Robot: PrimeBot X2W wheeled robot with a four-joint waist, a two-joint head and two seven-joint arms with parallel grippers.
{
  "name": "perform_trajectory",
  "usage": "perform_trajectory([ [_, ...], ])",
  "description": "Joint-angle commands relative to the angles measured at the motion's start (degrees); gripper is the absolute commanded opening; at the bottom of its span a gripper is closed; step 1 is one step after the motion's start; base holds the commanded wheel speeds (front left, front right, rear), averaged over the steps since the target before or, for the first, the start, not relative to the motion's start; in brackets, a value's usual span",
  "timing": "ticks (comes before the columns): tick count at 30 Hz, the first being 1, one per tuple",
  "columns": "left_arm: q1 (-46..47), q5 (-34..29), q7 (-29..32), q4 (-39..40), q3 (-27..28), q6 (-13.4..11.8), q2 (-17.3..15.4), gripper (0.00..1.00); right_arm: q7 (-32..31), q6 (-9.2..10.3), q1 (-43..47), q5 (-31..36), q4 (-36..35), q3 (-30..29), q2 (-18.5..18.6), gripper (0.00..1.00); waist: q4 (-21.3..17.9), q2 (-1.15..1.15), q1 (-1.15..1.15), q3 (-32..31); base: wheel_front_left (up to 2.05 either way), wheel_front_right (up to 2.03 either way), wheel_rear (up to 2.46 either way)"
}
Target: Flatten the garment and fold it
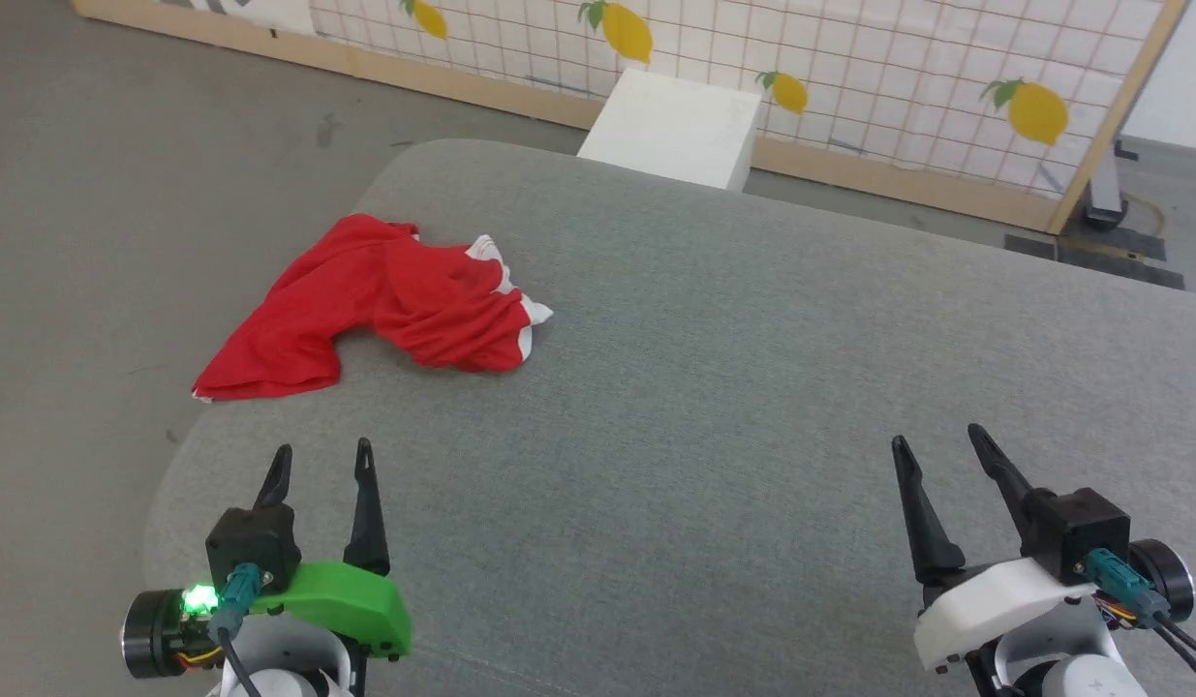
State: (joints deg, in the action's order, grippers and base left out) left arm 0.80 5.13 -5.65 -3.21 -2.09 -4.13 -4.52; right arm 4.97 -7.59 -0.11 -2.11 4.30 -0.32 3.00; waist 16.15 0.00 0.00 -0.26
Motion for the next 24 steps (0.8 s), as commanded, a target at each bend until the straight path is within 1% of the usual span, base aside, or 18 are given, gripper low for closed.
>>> perform_trajectory([
  [1, 0.4, 0.5, -0.5, -0.2, -0.1, -0.5, -0.6, 1.0, 0.6, 0.04, -1.0, -0.6, 0.3, -0.1, 0.0, 1.0, 1.0, 0.0, 0.0, 0.1, 0.0, 0.0, 0.0],
  [24, 0.1, 3.1, -3.1, -1.4, -0.9, -3.5, -1.7, 1.0, 2.6, 0.06, -2.1, -1.0, 1.7, 0.2, -0.1, 1.0, 7.8, 0.0, 0.0, 0.5, 0.0, 0.0, 0.0],
])
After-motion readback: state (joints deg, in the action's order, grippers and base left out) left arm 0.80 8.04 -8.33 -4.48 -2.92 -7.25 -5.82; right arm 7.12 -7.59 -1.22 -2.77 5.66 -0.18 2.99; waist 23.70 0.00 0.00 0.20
